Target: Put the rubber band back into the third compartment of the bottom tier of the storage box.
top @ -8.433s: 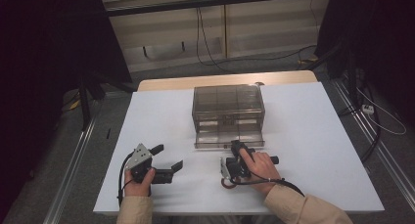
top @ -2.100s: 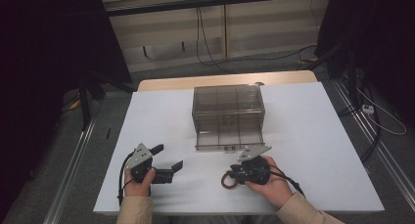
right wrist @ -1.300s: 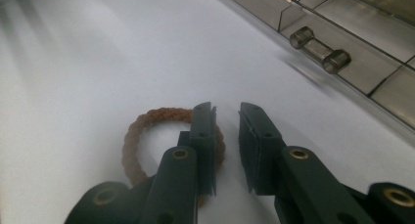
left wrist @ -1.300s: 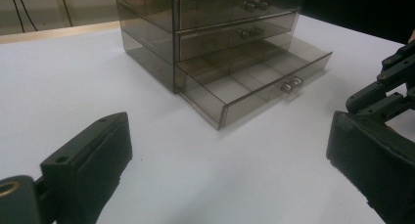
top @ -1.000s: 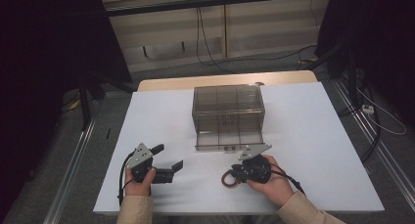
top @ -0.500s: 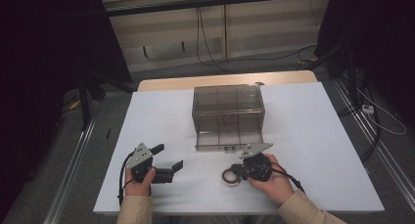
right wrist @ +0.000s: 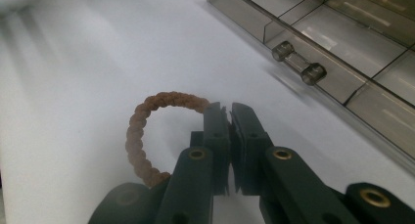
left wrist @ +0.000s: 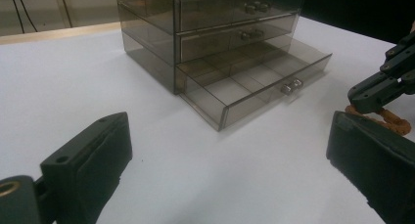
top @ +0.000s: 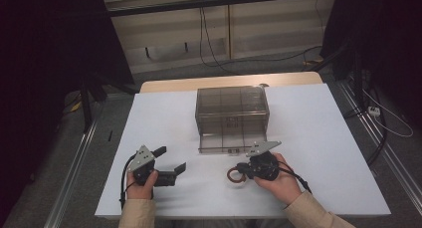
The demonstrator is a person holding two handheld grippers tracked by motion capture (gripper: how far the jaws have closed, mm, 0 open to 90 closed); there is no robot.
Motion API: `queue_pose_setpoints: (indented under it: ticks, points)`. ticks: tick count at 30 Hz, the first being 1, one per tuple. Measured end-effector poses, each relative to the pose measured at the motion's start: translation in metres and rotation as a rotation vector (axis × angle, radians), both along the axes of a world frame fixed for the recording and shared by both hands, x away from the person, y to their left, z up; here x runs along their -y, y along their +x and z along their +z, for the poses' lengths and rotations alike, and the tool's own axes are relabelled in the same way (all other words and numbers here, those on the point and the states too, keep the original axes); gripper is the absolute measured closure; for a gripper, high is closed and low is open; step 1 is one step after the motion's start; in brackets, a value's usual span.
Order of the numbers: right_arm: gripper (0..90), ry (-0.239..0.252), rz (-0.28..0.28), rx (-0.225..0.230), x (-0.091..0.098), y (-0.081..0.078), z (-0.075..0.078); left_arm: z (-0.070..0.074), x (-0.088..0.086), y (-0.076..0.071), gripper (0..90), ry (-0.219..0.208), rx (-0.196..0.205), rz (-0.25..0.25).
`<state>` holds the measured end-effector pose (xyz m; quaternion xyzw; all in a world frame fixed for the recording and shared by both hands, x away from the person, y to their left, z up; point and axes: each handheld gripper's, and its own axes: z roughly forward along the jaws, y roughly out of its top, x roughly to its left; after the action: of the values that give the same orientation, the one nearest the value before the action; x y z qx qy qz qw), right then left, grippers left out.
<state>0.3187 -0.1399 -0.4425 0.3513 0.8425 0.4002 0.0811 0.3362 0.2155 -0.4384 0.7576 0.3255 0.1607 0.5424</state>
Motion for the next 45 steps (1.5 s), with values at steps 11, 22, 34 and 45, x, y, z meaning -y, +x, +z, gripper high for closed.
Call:
queue_pose_setpoints:
  ticks: [11,22,34,45]
  points:
    - [86.3,0.006,-0.003,-0.005,0.002,0.005,0.006,0.000,0.000,0.000,3.1,-0.001,0.000,0.001]
    - [86.3,-0.002,-0.004,-0.007,0.003,0.012,0.015,0.000,0.000,0.001,3.1,-0.006,-0.006,-0.001]
    - [86.3,-0.020,-0.006,-0.004,0.007,0.017,0.024,0.001,-0.004,0.001,3.1,-0.017,-0.003,0.008]
    - [86.3,-0.016,-0.018,-0.016,0.010,0.024,0.023,0.001,-0.004,0.002,3.1,-0.014,-0.007,0.010]
